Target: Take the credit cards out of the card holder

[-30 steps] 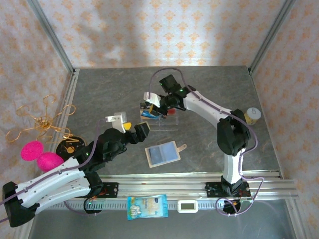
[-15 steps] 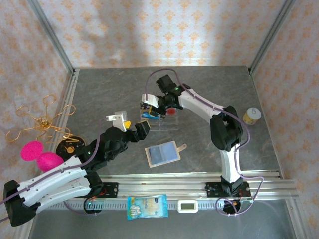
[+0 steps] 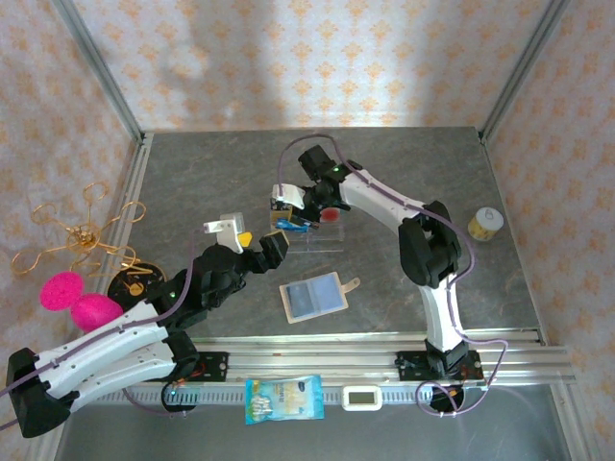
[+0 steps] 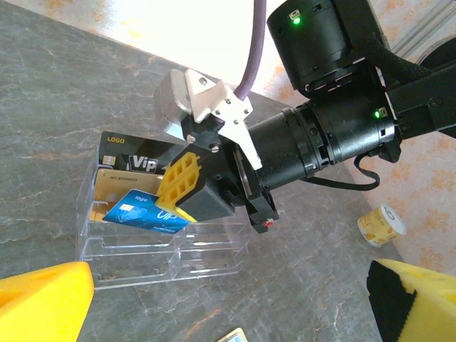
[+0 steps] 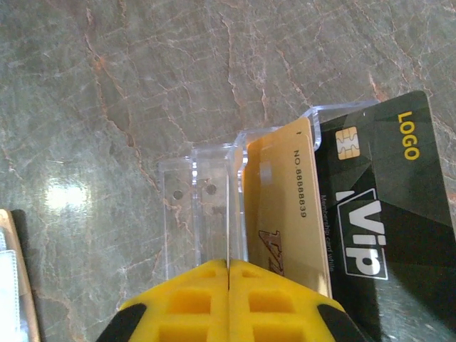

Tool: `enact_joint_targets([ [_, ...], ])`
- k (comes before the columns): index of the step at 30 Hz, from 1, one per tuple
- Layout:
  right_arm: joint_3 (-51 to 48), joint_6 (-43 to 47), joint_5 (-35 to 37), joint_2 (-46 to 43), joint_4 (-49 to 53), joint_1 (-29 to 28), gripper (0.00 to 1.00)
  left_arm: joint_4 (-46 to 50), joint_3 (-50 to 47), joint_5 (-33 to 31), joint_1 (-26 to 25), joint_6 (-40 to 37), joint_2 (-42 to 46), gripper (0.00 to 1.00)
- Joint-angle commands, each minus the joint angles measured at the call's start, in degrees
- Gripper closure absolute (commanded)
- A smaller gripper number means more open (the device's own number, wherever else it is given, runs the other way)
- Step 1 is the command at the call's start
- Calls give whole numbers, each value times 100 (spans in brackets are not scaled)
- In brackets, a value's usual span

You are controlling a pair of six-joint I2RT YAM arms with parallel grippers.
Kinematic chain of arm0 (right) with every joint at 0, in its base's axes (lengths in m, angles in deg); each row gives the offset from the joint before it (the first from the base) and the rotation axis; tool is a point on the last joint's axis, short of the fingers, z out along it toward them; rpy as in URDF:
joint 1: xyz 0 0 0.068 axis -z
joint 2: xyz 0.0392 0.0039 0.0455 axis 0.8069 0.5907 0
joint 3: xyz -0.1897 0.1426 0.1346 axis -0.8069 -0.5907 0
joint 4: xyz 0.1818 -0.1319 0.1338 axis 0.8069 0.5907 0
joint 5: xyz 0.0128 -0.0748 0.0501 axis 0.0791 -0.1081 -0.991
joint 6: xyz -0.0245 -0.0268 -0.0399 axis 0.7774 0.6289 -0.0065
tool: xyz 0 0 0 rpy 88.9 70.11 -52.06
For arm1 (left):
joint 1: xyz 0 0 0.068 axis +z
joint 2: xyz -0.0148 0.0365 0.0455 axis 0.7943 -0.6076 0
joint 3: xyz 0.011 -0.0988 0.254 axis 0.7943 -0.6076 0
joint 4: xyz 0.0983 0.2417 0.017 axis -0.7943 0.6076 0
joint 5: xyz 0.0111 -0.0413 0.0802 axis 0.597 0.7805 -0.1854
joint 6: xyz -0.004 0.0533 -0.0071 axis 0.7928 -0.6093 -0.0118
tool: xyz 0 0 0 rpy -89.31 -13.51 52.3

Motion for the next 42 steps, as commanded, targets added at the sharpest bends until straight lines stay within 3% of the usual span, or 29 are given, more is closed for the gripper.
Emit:
enact_joint_targets([
  [1,208,-10,197,160,197,-64,100,-168,-67,42,85,-34,10,1],
  [4,229,-143,327,183,86,-103,94,-187,-88,64,102,-25,6,1],
  [7,204,-361,346,123,-176,-104,77,-211,-93,112,101,-25,11,1],
  [10,48,-519,118,-120,-458,-104,70,-207,-108,143,103,9,13,1],
  [18,-844,-1322,-404,-1140,-1343,-147,64,-325,-196,264,110,150,46,1],
  [23,-2238,-3223,20,-2087,-3198,-233,64,-605,-312,472,111,239,104,1],
  [27,-3723,-5087,578,-2899,-4917,-330,66,-714,-522,539,110,458,275,1],
  [29,-4350,-5855,1143,-3229,-5300,-550,77,-791,-632,588,112,508,393,1],
  [33,-4788,-6515,2487,-3449,-4862,-1080,100,-891,-788,579,107,537,584,1],
  [38,-4637,-7121,3322,-2814,-4019,-1289,100,-964,-788,610,112,544,619,1],
  [42,-4189,-7162,3536,-2382,-3766,-1308,100,-880,-708,623,112,472,635,1],
])
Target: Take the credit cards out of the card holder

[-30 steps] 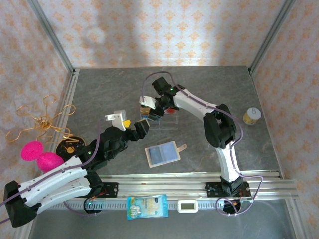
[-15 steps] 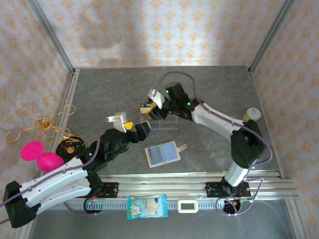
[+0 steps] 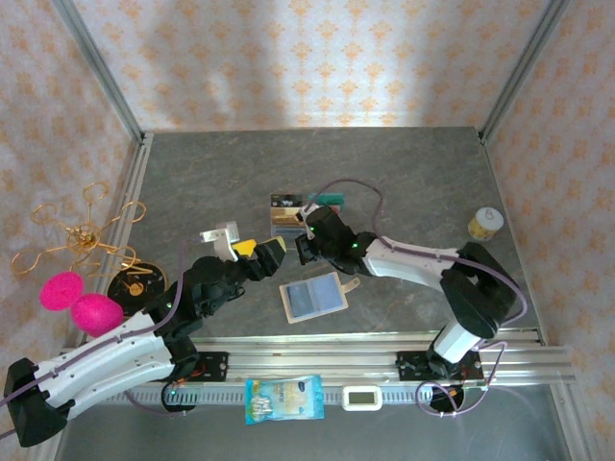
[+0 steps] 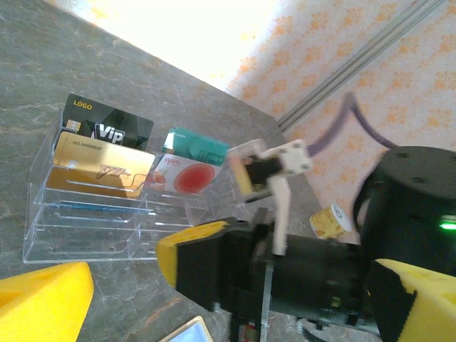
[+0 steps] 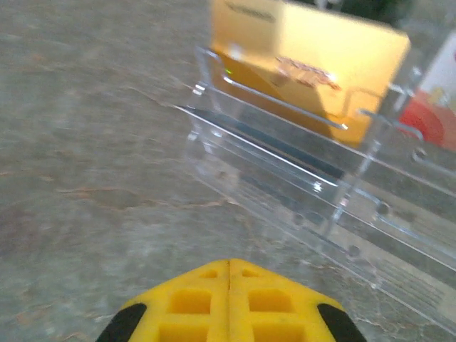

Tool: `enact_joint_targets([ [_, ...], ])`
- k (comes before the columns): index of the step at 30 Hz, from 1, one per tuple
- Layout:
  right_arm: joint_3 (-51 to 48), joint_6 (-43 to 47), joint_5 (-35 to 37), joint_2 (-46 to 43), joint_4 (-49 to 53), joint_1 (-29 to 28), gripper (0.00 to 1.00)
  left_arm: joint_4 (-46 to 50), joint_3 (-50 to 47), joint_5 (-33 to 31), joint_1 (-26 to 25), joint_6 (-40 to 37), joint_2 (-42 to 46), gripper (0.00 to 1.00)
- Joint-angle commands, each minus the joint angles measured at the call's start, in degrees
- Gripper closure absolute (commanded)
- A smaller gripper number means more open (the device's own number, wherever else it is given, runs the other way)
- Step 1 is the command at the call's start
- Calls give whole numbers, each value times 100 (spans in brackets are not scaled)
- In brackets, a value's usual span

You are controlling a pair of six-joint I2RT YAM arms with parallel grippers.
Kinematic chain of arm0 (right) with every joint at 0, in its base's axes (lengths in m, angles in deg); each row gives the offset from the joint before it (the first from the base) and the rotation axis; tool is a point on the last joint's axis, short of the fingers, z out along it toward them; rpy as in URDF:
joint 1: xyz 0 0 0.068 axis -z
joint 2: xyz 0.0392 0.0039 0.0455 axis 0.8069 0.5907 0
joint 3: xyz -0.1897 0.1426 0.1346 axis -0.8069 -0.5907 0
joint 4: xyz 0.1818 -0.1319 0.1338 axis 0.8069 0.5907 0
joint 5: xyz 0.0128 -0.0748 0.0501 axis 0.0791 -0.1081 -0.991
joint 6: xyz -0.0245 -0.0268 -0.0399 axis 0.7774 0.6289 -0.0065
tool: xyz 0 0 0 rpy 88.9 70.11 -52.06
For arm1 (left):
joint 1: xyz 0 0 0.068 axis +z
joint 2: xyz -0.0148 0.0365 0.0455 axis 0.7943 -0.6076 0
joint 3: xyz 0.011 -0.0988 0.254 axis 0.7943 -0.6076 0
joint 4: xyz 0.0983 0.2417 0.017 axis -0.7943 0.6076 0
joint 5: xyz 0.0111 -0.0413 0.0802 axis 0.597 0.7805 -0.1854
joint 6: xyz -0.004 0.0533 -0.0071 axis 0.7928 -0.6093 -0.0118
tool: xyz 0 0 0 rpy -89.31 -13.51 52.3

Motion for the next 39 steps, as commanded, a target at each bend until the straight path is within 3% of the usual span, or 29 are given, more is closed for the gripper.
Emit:
enact_joint_targets([
  [1,499,-354,751,344,396,-21,100,-98,62,51,48,-20,66,1],
  [11,1785,-195,1189,1390,994,-12,100,-12,80,1,48,-111,234,1],
  [24,2605,-164,1653,1766,1295,32,100,206,72,32,48,-138,479,1],
  [26,2558,-162,1593,1636,1214,17,97,247,72,23,48,-131,512,1],
  [32,1871,-334,1472,635,843,-64,71,227,11,7,48,-69,585,1],
  [39,255,-625,828,-360,715,-350,66,36,-194,70,48,89,625,1],
])
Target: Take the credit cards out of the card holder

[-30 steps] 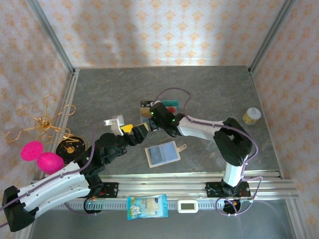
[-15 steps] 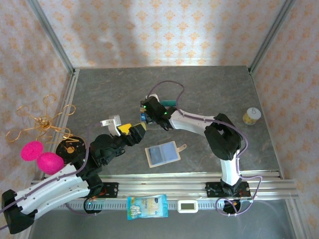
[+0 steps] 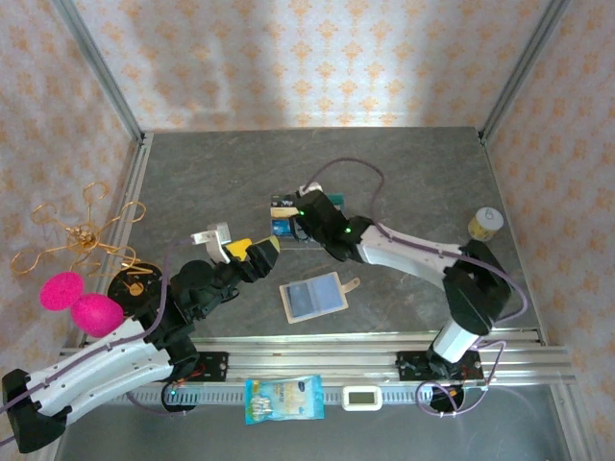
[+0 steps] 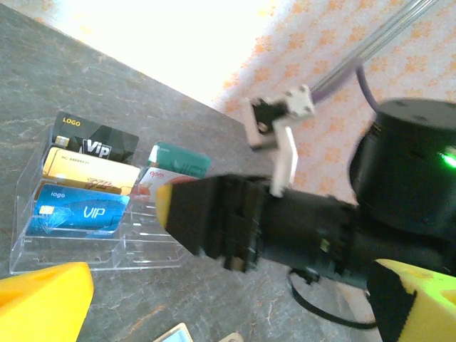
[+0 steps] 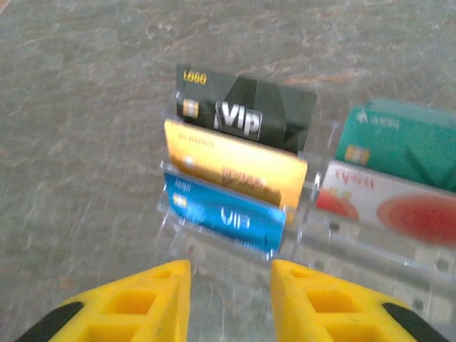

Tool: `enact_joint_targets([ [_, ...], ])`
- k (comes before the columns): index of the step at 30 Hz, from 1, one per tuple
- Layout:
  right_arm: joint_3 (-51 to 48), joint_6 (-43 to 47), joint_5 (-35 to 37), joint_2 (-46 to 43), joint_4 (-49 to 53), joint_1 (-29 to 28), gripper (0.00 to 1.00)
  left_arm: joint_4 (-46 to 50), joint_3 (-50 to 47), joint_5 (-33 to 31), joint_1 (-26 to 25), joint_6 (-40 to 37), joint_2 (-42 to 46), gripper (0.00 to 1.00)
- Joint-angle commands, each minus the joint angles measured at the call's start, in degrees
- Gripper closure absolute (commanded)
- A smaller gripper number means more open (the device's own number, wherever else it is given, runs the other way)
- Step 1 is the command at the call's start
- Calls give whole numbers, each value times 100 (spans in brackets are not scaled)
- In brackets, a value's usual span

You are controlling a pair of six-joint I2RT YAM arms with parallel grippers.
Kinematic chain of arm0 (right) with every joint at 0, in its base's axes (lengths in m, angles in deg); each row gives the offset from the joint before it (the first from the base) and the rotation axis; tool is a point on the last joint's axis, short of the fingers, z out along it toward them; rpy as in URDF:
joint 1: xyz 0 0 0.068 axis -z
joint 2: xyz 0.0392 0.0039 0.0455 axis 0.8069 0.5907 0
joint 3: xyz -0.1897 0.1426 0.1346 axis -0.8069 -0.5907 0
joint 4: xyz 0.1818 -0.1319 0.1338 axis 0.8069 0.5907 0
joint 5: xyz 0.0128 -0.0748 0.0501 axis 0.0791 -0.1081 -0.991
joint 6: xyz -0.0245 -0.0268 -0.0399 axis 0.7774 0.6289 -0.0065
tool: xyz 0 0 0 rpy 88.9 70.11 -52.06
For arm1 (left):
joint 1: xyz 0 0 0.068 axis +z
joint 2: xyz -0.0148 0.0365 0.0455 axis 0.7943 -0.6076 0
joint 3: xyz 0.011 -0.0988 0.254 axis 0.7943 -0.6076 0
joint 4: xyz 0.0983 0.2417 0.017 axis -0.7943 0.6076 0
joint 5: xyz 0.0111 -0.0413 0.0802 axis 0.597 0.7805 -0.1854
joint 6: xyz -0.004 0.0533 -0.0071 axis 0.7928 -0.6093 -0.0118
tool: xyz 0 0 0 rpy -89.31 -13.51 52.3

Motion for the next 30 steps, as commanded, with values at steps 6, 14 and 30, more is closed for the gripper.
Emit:
enact_joint_targets([
  [6,-1669,-518,-95,-545,-59,-1114,63,-307,-510,-104,55,432,216,1],
  [14,-1652,-599,370,62,-45,-1761,61,-148,-646,-67,53,419,221,1],
  [30,-2071,-1221,813,-94,-615,-1878,100,-2,-596,300,62,228,-1227,50],
])
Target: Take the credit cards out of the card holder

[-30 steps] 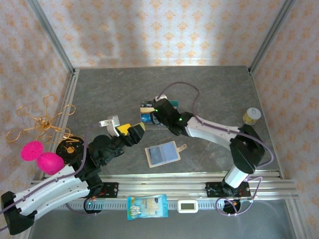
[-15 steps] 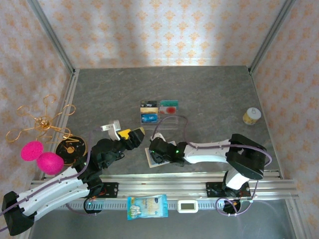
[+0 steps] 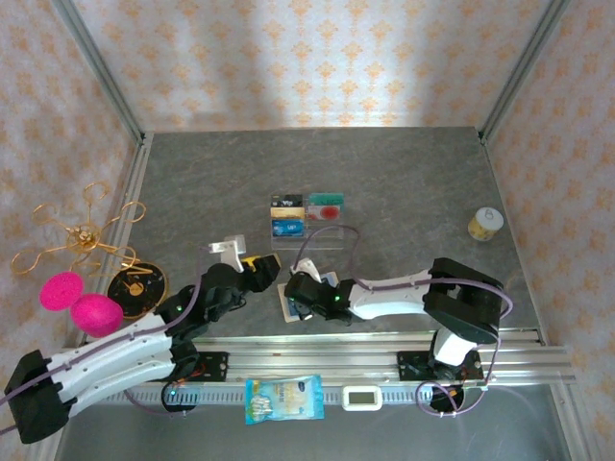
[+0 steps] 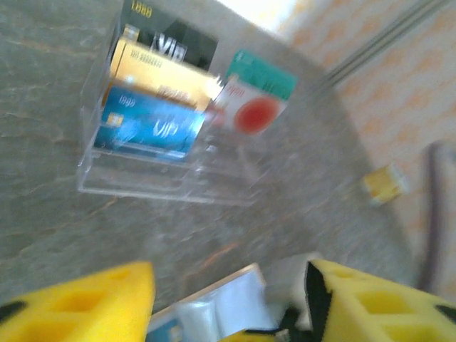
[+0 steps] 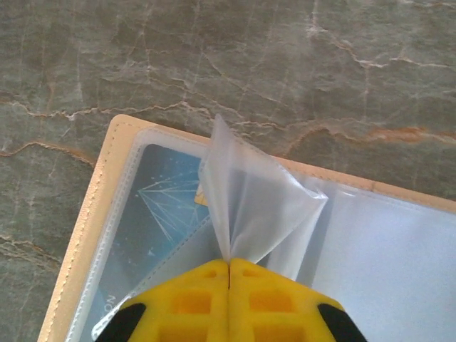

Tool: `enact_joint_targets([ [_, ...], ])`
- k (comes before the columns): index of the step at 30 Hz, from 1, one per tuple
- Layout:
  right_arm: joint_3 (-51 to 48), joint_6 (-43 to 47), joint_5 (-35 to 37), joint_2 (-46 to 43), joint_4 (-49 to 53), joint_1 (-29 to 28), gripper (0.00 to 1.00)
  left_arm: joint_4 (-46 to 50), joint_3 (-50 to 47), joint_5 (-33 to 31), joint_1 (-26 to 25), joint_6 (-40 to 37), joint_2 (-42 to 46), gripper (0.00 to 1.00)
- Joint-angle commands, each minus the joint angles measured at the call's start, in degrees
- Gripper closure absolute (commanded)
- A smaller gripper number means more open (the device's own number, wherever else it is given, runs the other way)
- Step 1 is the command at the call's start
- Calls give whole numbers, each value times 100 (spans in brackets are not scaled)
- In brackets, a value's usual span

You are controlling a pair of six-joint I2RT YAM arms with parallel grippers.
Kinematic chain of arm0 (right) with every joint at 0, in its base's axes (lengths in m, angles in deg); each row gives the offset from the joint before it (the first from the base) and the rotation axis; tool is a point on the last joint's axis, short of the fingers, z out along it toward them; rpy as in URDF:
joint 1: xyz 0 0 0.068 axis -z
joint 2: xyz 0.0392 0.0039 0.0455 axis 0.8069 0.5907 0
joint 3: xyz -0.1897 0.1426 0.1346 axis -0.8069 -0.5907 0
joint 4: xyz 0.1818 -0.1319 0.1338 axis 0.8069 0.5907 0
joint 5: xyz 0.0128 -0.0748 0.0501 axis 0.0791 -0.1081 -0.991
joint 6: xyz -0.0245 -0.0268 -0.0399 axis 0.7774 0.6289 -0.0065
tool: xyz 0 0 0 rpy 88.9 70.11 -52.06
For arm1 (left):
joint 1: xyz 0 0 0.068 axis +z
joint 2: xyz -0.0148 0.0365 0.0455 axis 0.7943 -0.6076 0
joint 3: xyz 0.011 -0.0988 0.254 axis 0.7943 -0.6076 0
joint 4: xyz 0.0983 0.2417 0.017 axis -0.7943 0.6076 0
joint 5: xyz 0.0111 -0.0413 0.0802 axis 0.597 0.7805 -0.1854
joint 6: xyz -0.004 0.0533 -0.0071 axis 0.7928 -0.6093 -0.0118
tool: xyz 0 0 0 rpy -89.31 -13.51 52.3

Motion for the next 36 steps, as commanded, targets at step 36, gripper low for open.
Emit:
enact_joint_targets([
  [36,-1441,-1523,1631,-3421,52,13,67,-352,1506,1455,-587,-659,-3683,79],
])
